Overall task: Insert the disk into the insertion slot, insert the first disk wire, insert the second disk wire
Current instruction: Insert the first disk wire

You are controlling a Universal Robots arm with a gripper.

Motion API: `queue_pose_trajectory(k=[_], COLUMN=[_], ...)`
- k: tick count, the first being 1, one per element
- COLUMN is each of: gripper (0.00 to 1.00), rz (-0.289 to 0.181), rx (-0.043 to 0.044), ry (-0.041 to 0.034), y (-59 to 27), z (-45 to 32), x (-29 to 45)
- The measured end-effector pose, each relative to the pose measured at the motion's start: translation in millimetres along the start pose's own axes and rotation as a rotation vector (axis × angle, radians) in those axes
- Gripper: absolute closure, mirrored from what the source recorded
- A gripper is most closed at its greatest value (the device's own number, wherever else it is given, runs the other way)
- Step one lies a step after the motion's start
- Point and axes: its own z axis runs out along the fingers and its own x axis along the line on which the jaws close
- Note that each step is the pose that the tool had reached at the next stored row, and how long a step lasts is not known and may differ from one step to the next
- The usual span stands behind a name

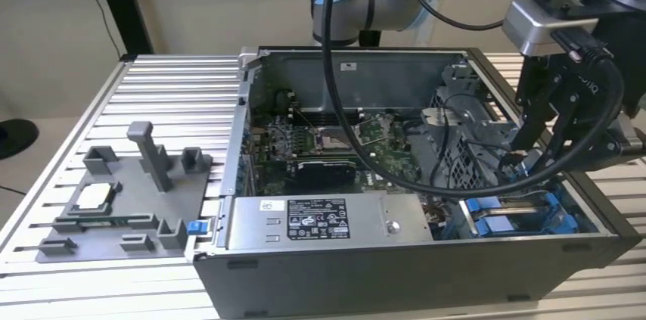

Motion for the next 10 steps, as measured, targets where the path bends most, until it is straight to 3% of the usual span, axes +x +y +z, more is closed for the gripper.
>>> queue_pose_trajectory(k=[6, 8, 10], gripper=[0.00, 0.00, 0.00], rz=[0.001, 0.002, 0.002], rx=[-0.0006, -0.0010, -0.0013], ry=[-0.0276, -0.0441, -0.0530], y=[0.1, 0.1, 0.2], z=[2.3, 3.5, 5.3], x=[0.1, 0.2, 0.2])
